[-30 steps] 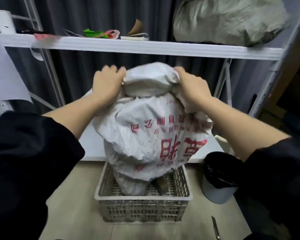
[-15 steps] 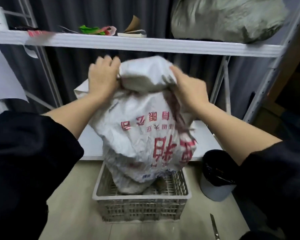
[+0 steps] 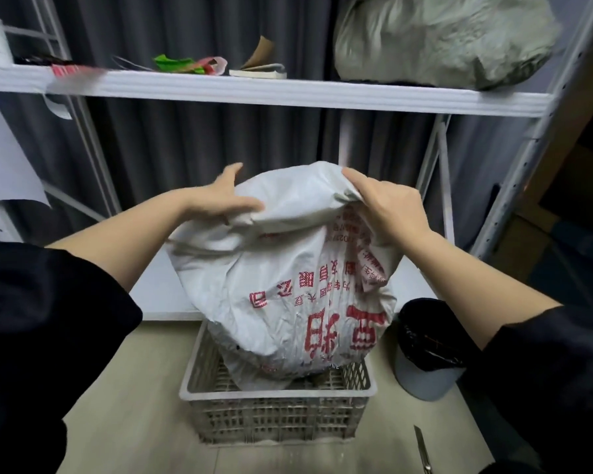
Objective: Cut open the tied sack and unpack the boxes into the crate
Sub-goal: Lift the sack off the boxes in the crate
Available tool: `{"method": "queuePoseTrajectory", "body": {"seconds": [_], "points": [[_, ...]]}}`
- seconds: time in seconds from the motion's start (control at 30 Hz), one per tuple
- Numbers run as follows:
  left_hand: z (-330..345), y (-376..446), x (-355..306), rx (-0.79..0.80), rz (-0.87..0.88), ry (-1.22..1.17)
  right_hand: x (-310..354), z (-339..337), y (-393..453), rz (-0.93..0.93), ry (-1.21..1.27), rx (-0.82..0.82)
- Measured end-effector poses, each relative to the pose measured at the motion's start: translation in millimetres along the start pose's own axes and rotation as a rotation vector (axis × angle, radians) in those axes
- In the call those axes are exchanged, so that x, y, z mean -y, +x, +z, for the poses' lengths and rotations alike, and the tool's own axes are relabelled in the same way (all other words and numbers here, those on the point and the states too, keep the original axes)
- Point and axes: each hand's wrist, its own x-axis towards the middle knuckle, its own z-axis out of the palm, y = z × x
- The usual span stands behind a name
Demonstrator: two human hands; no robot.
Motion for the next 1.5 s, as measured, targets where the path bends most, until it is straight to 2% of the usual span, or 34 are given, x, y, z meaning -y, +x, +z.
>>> {"method": "queuePoseTrajectory", "body": {"seconds": [0.07, 0.13, 0.2, 0.27, 0.3, 0.37, 0.47, 0.53, 0.63, 0.73, 0.87, 1.03, 1.1, 1.17, 1.2, 1.27, 1.37, 1.43, 1.5], "points": [[5, -3, 6, 0.151, -0.157, 0.095, -2, 2, -11, -0.057, -0.019, -0.032], [18, -3, 10, 0.167, -0.177, 0.223, 1, 4, -18, -0.141, -0.047, -0.044], [40, 2, 13, 0.061, -0.094, 0.394, 5, 2, -22, -0.283, 0.004, -0.043], [62, 7, 17, -0.166, 0.039, 0.602, 5, -4, -25, -0.419, 0.115, 0.057], [68, 10, 18, -0.274, 0.098, 0.66, 4, -7, -25, -0.425, 0.171, 0.13], [69, 12, 18, -0.406, 0.178, 0.691, 3, -11, -18, -0.243, 0.326, 0.238], [62, 6, 17, -0.469, 0.283, 0.696, 1, -4, 2, 0.208, 0.634, 0.372], [65, 1, 21, -0.505, 0.359, 0.709, 0, -4, 11, 0.378, 0.795, 0.597], [70, 1, 27, -0.553, 0.338, 0.714, 12, -6, 9, 0.432, 0.912, 1.003], [64, 2, 25, -0.538, 0.324, 0.702, 31, 4, -2, 0.388, 0.744, 1.142], [55, -7, 24, -0.387, 0.371, 0.598, 37, 17, -14, 0.371, 0.61, 1.069], [32, -3, 40, 0.018, 0.121, 0.273, 27, 18, -18, 0.342, 0.407, 0.849], [35, -6, 41, 0.143, 0.018, 0.316, 29, 15, -18, 0.319, 0.361, 0.792], [49, -11, 40, 0.191, 0.012, 0.42, 33, 14, -16, 0.285, 0.335, 0.712], [56, -13, 40, 0.135, 0.017, 0.493, 34, 12, -14, 0.272, 0.326, 0.667], [58, -22, 32, -0.114, -0.006, 0.63, 33, 6, -6, 0.249, 0.311, 0.573], [26, -23, 12, -0.441, 0.007, 0.747, 27, -12, 19, 0.218, 0.249, 0.4], [1, -17, 0, -0.585, 0.07, 0.762, 20, -25, 38, 0.252, 0.22, 0.288], [-6, -15, -3, -0.666, 0.114, 0.747, 18, -30, 47, 0.306, 0.183, 0.258]]}}
